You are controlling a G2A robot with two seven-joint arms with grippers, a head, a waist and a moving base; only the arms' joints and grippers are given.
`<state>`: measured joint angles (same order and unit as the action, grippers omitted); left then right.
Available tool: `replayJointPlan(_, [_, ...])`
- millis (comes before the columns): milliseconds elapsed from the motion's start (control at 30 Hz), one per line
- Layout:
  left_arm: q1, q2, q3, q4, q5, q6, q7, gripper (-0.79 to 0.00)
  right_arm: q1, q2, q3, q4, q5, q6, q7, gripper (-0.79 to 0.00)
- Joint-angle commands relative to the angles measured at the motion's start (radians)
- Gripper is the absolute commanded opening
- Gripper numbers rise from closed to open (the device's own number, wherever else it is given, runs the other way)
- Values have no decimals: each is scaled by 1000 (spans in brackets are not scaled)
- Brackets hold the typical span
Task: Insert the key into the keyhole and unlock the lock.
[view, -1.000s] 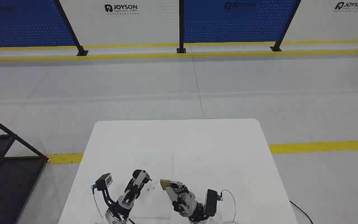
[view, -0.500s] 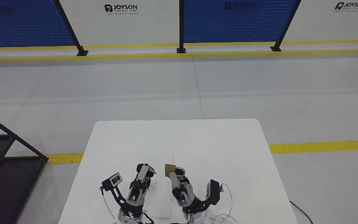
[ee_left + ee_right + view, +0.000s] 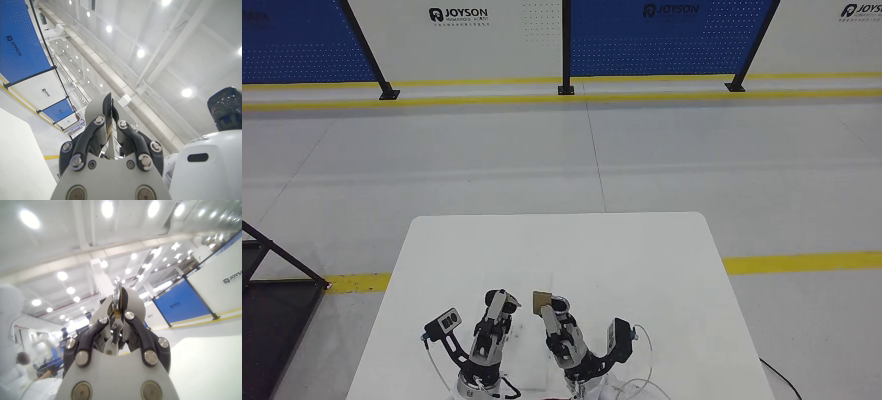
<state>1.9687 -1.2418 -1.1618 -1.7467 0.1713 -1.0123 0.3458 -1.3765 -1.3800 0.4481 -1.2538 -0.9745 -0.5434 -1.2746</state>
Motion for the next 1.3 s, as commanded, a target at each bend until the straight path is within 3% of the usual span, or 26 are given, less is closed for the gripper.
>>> replayJointPlan(0, [-6,-1,3,-3,-8,17,-1,-785,0,0,14,-14,37,-7,14,-785])
replayJointPlan(367, [-50,-36,67,-9,22,0,124,-785,-6,5,32,-56,183,-98,96,-785])
replayJointPlan(733, [-109,-100,106,118,376,0,457,-785,-13,12,38,-74,189,-118,115,-785])
replayJointPlan(1267, [-128,-173,113,144,433,39,501,-785,-13,12,38,-74,189,-118,115,-785])
